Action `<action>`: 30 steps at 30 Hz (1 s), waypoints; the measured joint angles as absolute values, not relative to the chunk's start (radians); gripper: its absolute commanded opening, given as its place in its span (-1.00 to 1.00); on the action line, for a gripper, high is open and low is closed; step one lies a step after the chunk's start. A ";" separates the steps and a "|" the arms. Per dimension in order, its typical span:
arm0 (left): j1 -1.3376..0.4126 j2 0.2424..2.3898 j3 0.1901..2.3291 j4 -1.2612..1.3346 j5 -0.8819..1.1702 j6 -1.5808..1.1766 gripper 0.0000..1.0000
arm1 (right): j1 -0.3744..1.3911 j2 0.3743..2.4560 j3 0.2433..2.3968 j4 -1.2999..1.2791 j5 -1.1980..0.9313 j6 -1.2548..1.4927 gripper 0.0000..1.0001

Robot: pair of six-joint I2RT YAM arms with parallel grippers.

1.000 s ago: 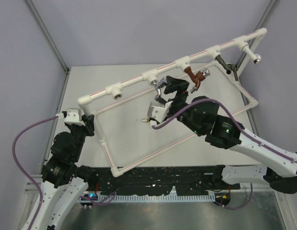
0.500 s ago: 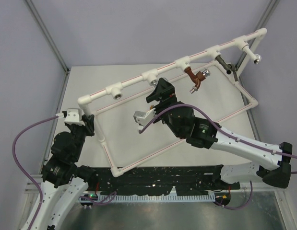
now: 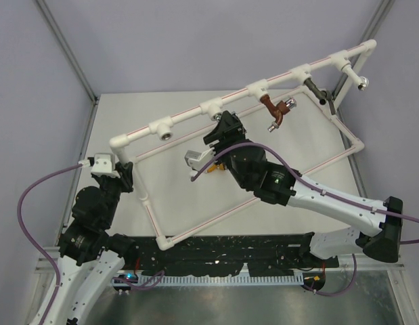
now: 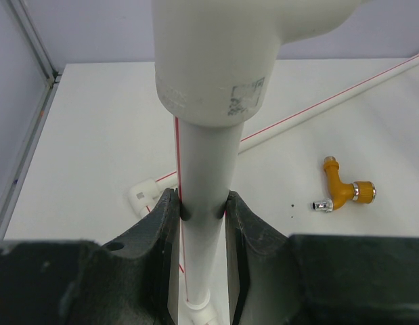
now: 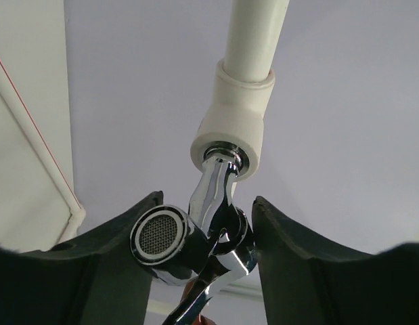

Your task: Install the water faucets

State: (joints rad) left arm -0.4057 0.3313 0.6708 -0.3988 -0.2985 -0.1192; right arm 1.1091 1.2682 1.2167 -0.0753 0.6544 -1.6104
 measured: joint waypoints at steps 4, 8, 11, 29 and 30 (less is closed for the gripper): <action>-0.406 0.331 0.671 -0.399 -0.299 -0.119 -1.00 | 1.102 1.277 1.216 -0.065 0.654 -1.582 -0.39; -0.406 0.331 0.671 -0.400 -0.299 -0.120 -1.00 | 1.094 1.277 1.225 -0.067 0.631 -1.458 -0.55; -0.406 0.331 0.671 -0.400 -0.301 -0.120 -1.00 | 1.085 1.278 1.254 -0.103 0.598 -1.301 -0.62; -0.406 0.331 0.671 -0.400 -0.290 -0.118 -1.00 | 0.861 1.143 0.872 0.529 0.260 0.558 -0.89; -0.406 0.331 0.671 -0.400 -0.288 -0.118 -1.00 | 0.857 1.143 0.852 0.567 0.259 0.629 -0.79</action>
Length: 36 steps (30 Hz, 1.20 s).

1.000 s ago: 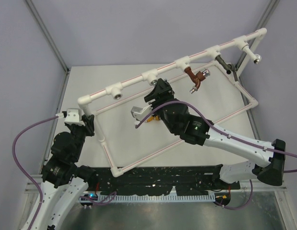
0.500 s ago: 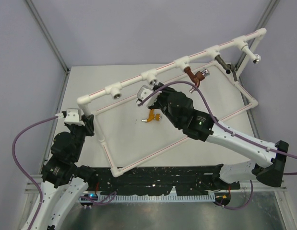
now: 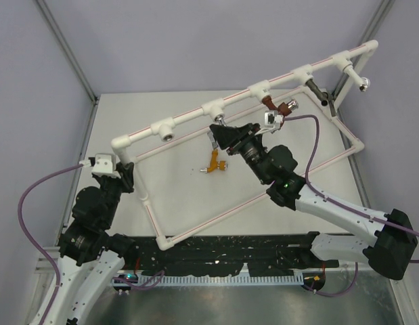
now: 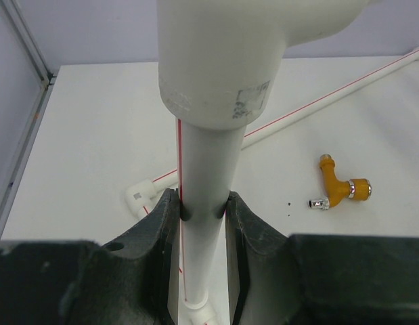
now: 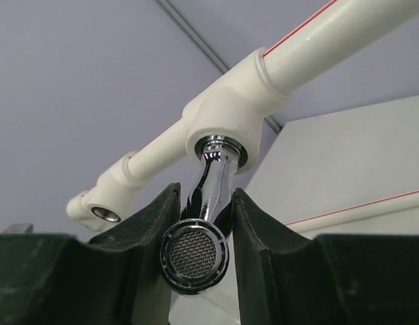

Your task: Install the water faucets

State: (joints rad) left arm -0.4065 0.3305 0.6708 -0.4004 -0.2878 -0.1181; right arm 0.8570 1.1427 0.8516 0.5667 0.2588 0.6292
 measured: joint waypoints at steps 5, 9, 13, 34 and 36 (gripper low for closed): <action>-0.408 0.331 0.671 -0.400 -0.283 -0.118 -1.00 | 0.848 1.143 0.808 0.650 0.259 0.841 0.15; -0.406 0.331 0.671 -0.400 -0.297 -0.119 -1.00 | 0.820 1.102 0.804 0.654 0.276 0.861 0.63; -0.406 0.331 0.671 -0.400 -0.296 -0.119 -1.00 | 0.805 1.014 0.805 0.647 0.284 0.791 0.72; -0.406 0.332 0.671 -0.400 -0.296 -0.119 -1.00 | 0.852 0.957 1.317 -0.224 0.101 -0.498 0.93; -0.406 0.332 0.671 -0.400 -0.296 -0.119 -1.00 | 0.890 0.975 1.328 -0.283 0.112 -0.643 0.93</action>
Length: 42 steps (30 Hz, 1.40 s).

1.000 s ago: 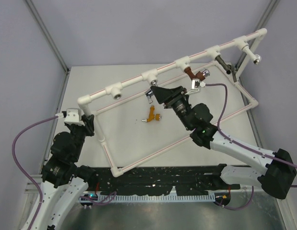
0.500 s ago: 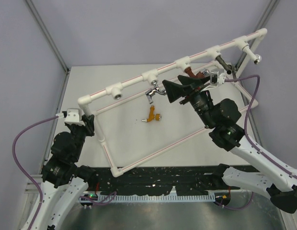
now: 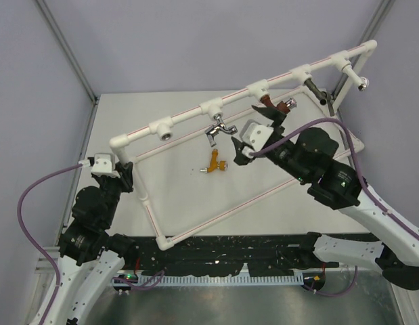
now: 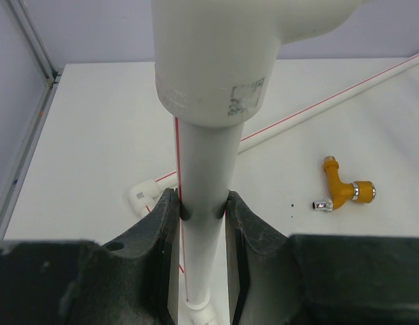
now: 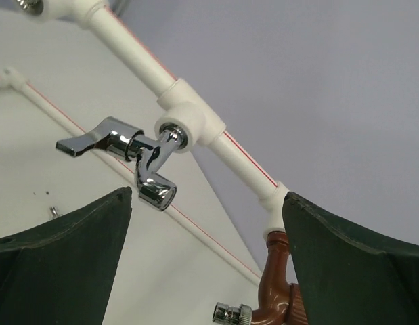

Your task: Install the water faucets

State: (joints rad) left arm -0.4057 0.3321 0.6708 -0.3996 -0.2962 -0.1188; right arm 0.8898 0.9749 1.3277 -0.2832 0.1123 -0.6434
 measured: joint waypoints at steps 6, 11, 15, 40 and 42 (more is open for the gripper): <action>-0.406 0.332 0.671 -0.400 -0.297 -0.119 -1.00 | 1.034 1.046 1.299 -0.352 0.237 -1.015 0.93; -0.406 0.332 0.671 -0.400 -0.297 -0.119 -1.00 | 1.081 1.097 1.255 -0.322 0.336 -1.213 0.89; -0.406 0.332 0.671 -0.400 -0.297 -0.119 -1.00 | 1.093 1.143 1.231 -0.254 0.407 -1.328 0.79; -0.406 0.332 0.671 -0.399 -0.304 -0.120 -1.00 | 1.083 1.262 1.176 0.154 0.539 -0.942 -0.90; -0.406 0.332 0.671 -0.398 -0.303 -0.119 -1.00 | 1.069 1.247 1.160 0.191 0.535 -0.750 -0.90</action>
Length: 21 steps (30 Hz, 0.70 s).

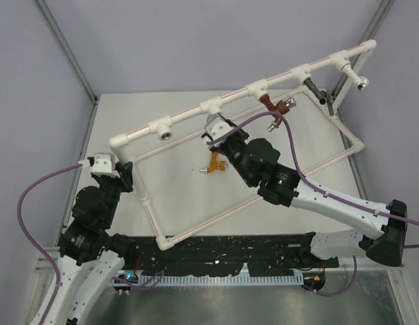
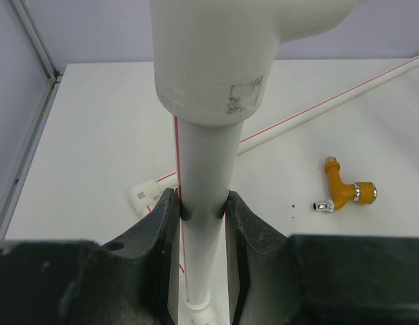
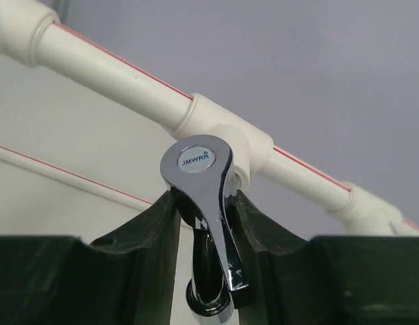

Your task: Install the water faucets

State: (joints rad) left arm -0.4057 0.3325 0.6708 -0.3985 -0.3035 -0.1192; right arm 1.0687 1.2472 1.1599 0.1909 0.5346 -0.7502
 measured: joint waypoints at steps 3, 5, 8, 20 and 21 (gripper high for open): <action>-0.406 0.332 0.671 -0.398 -0.301 -0.119 -1.00 | 1.034 1.214 1.118 0.258 0.514 -0.431 -0.89; -0.406 0.333 0.671 -0.398 -0.298 -0.119 -1.00 | 1.002 1.187 1.071 0.321 0.499 -0.190 -0.89; -0.406 0.332 0.671 -0.398 -0.292 -0.118 -1.00 | 0.958 1.147 0.967 0.456 0.484 0.183 -0.89; -0.406 0.332 0.671 -0.399 -0.297 -0.118 -1.00 | 0.899 1.097 0.863 0.606 0.511 0.711 0.64; -0.406 0.331 0.671 -0.400 -0.297 -0.119 -1.00 | 0.895 1.076 0.859 0.611 0.516 0.700 0.67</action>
State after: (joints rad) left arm -0.4065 0.3313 0.6708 -0.3996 -0.2966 -0.1188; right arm 0.8951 1.0756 0.8593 0.6113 0.5156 0.6998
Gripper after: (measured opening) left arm 0.284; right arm 0.778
